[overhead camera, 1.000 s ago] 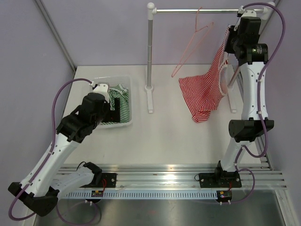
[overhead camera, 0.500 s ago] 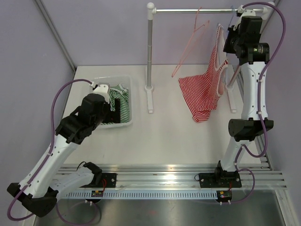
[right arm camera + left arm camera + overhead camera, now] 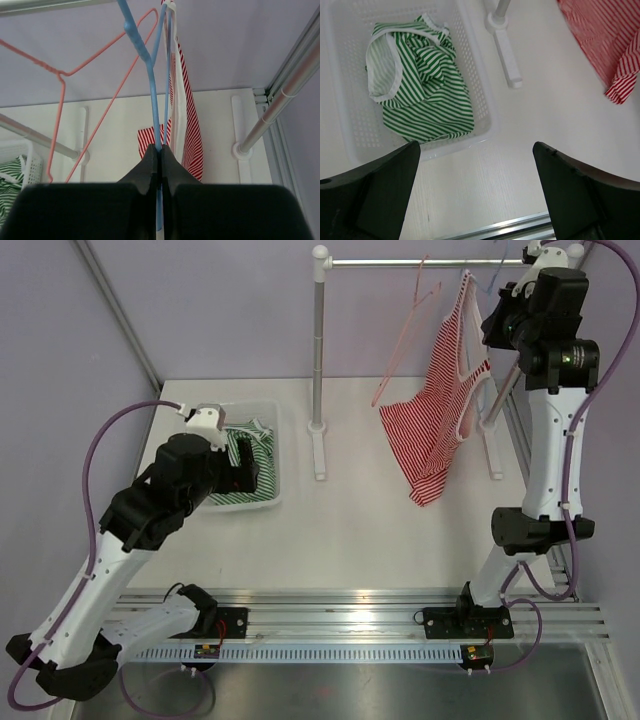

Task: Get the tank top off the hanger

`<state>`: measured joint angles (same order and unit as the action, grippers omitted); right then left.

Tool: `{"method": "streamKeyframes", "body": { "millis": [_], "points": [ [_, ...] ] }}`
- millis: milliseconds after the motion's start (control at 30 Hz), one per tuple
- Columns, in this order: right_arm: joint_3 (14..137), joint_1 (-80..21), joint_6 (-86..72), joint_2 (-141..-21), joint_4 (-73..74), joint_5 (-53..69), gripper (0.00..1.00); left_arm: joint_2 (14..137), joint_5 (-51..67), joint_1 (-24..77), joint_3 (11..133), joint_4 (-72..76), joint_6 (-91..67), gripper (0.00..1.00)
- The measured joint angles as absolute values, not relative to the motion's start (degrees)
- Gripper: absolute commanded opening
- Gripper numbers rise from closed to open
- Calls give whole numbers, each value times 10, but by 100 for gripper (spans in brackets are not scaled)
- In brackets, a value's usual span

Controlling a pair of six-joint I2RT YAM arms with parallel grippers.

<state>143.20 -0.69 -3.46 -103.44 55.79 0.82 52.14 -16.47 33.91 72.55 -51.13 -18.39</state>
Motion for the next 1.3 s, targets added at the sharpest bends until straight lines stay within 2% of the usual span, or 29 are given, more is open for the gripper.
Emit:
{"method": "streamKeyframes", "body": {
  "millis": [100, 333, 567, 800, 1033, 1100, 1300],
  "points": [
    [1402, -7, -42, -989, 561, 23, 0, 526, -158, 349, 767, -504, -198, 99],
    [1201, -7, -70, -804, 574, 86, 0, 553, -137, 382, 816, -412, -215, 99],
    [1037, -7, -96, -643, 615, 170, 0, 658, -118, 446, 844, -293, -183, 99],
    [959, -11, -86, -533, 647, 249, 0, 715, -73, 511, 844, -188, -118, 99],
    [954, -74, -71, -487, 655, 334, 0, 770, -82, 571, 874, -133, -63, 99],
    [954, -76, -71, -484, 654, 353, 0, 779, -92, 573, 874, -133, -57, 97],
    [954, -79, -73, -483, 640, 402, 0, 784, -129, 573, 862, -125, -39, 79]
  ]
}}
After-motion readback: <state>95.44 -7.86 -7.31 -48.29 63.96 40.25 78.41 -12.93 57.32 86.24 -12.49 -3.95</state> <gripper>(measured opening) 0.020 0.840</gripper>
